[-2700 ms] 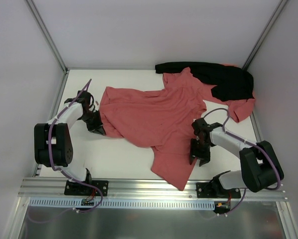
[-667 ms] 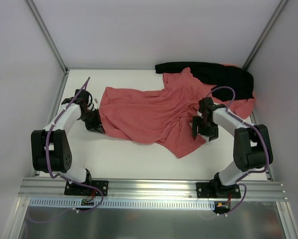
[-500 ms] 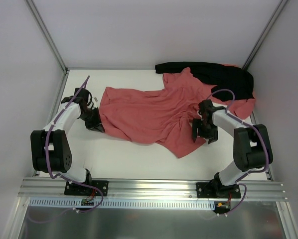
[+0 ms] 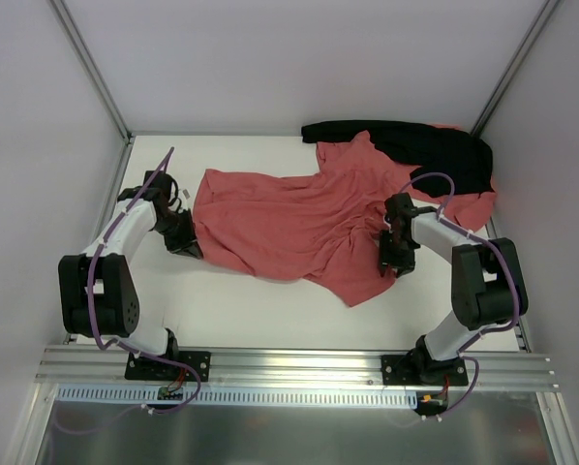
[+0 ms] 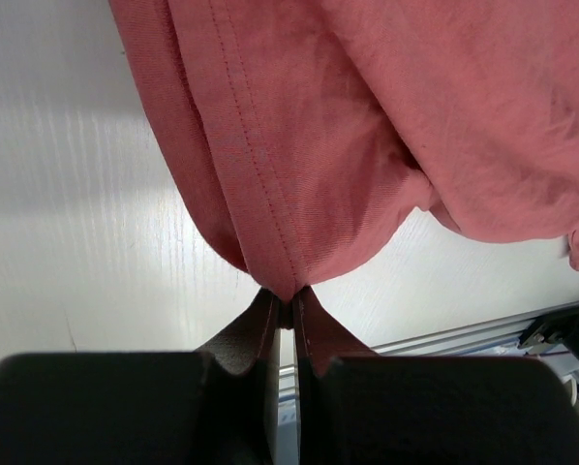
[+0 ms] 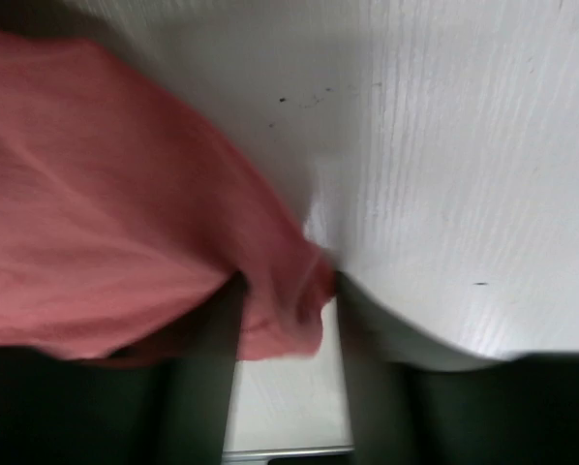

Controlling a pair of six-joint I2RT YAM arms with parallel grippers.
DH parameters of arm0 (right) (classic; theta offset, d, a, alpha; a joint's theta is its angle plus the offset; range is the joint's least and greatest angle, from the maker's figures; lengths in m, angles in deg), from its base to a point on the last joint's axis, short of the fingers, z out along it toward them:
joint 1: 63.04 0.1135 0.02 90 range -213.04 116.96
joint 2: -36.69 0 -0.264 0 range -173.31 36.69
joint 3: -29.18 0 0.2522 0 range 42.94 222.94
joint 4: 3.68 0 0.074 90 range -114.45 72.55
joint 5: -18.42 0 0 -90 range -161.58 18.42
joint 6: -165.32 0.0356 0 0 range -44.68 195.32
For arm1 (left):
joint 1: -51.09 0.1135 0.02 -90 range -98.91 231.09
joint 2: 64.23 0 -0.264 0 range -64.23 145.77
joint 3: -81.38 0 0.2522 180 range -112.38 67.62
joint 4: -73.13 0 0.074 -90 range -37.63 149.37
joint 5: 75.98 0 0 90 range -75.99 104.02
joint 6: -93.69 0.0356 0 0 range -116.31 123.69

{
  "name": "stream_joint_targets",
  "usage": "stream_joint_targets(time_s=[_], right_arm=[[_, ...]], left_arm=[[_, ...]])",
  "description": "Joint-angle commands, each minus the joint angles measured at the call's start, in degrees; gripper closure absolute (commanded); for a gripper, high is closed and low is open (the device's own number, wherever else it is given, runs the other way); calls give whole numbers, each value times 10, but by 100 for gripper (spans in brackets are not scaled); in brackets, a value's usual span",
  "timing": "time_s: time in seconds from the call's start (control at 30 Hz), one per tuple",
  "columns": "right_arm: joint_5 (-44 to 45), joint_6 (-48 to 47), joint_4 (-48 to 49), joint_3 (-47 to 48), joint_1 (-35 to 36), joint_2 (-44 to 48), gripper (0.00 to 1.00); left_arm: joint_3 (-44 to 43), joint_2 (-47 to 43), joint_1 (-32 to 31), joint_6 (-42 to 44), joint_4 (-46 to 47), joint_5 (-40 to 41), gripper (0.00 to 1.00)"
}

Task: Fold and stack the t-shirts
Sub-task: Flatten out the tshirt

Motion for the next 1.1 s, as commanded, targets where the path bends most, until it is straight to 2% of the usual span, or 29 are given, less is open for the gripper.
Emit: stream_joint_targets(time_s=[0.0, 0.03, 0.07, 0.1, 0.13, 0.27, 0.53, 0.8, 1.07], right_arm=[[-5, 2, 13, 5, 0, -15, 57], [-6, 1, 11, 6, 0, -16, 72], [-8, 1, 10, 8, -1, -18, 91], [-9, 3, 10, 8, -1, -18, 98], [-16, 5, 11, 8, -1, -19, 99], [-28, 12, -6, 11, -1, -5, 100], [-50, 7, -122, 68, 2, 129, 99], [-47, -5, -229, 231, 1, 194, 99], [11, -13, -309, 431, -5, 232, 99]], left_arm=[[-5, -25, 3, 1, -13, 1, 100], [-3, -26, 3, 1, -14, 1, 100], [-2, -28, 3, 0, -13, 2, 100], [0, -29, 3, 0, -14, 2, 100], [1, -30, 3, 0, -13, 5, 100], [1, -34, 3, 0, -16, 5, 100], [-18, -66, 3, -17, -29, -10, 100], [-42, -191, 3, -90, -27, -35, 100], [-176, -296, 3, -95, -72, -12, 100]])
